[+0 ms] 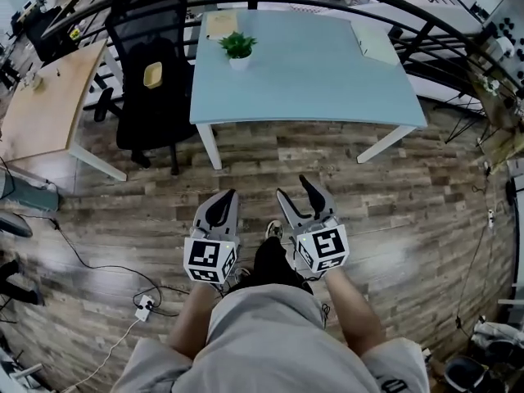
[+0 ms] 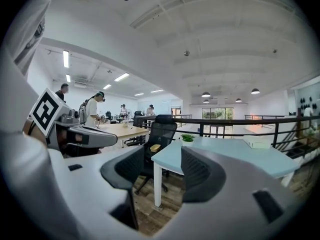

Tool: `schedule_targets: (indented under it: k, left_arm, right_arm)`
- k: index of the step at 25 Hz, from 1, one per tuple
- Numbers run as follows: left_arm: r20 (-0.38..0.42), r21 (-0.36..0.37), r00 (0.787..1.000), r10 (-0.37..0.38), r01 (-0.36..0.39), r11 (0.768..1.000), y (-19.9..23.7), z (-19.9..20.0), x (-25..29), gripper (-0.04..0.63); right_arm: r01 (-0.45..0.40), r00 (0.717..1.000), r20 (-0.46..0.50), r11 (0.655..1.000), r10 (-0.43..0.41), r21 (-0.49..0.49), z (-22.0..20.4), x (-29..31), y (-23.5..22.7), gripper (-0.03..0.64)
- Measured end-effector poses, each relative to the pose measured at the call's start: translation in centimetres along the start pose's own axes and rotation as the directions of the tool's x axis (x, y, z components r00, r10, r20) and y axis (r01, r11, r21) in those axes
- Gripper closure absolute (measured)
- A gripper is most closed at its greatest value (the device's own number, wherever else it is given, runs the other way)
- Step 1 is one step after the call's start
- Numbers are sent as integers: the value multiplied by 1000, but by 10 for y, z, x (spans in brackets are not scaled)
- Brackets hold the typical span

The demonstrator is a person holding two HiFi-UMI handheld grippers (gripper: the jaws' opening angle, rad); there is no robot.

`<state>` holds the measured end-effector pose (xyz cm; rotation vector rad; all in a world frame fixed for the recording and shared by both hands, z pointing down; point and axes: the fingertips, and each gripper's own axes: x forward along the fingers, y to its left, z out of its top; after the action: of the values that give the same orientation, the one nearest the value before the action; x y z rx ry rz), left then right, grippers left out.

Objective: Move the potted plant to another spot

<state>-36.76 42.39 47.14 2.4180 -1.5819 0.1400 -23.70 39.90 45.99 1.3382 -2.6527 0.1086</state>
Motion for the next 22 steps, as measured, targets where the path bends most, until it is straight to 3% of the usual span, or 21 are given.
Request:
schedule_targets:
  k: [10,22]
  left_arm:
    - [14,4,997,79,-79,997,25,40,92,584]
    - [-45,-31,989,142,-143,989,36,35,170,584]
  right_arm:
    - [-88,995,39,996,89,-29,30,78,-76,339]
    - [-152,988,14,988,152,11,13,131,-146,301]
